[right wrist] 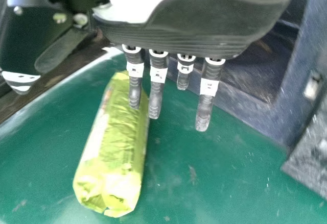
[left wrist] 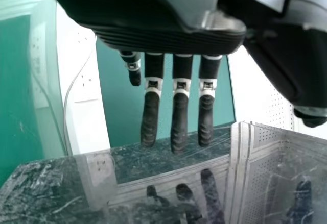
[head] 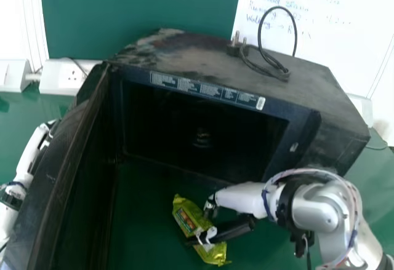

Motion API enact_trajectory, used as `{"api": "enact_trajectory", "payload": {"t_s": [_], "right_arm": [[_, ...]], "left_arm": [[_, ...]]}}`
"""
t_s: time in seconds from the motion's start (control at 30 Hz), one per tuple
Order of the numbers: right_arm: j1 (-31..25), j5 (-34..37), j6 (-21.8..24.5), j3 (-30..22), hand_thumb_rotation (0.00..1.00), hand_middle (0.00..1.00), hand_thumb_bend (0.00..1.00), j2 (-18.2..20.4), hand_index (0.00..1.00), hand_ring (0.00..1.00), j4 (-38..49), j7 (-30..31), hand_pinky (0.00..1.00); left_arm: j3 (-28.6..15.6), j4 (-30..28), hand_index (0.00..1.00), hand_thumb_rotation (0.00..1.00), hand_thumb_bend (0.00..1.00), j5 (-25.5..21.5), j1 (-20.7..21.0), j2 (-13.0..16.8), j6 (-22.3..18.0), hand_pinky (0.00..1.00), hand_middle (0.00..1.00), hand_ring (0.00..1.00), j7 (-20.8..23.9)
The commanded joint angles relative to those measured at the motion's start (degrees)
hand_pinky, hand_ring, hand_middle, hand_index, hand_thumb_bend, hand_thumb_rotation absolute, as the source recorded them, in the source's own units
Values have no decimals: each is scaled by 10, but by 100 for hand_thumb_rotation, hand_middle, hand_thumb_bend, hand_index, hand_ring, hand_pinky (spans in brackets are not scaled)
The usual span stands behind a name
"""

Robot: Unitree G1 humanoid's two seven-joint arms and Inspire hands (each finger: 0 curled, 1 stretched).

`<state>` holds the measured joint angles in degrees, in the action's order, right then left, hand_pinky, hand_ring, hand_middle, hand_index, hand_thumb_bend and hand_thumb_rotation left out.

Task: Put biscuit inside oven

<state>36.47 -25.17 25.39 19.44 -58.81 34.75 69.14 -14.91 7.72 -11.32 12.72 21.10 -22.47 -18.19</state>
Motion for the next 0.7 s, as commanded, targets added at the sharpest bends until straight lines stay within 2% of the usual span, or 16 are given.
{"api": "enact_trajectory", "payload": {"t_s": [0.0, 0.13, 0.23, 0.3, 0.43, 0.53, 0.67], "right_arm": [[13, -4, 13, 6, 51, 80, 99, 9, 84, 76, -7, 15, 63], [15, -12, 29, 8, 45, 86, 98, 20, 82, 82, -18, 26, 75], [15, -12, 23, 11, 45, 80, 98, 25, 80, 78, -32, 31, 73], [18, -17, 21, 15, 44, 75, 98, 28, 79, 72, -41, 34, 66], [16, -29, 16, 16, 44, 75, 100, 30, 83, 72, -49, 32, 64], [20, -38, 21, 18, 43, 85, 100, 32, 85, 83, -56, 38, 77], [21, -43, 16, 16, 42, 90, 100, 34, 84, 89, -66, 42, 88]], "left_arm": [[0, -7, 48, 6, 51, 0, -6, -1, 3, 30, 40, 37, 2], [0, -8, 48, 6, 51, -9, -6, -3, 4, 29, 41, 37, -3], [1, -11, 48, 6, 51, -1, -8, -3, 4, 29, 40, 37, 3], [1, -11, 48, 6, 51, -2, -8, -3, 5, 29, 40, 37, 2], [0, -5, 48, 6, 51, -5, -7, -3, -2, 29, 41, 37, -3], [1, -11, 48, 6, 51, -8, -8, -2, 1, 29, 41, 37, -5], [-1, -6, 48, 6, 51, -8, -8, -1, -4, 29, 41, 37, -7]]}}
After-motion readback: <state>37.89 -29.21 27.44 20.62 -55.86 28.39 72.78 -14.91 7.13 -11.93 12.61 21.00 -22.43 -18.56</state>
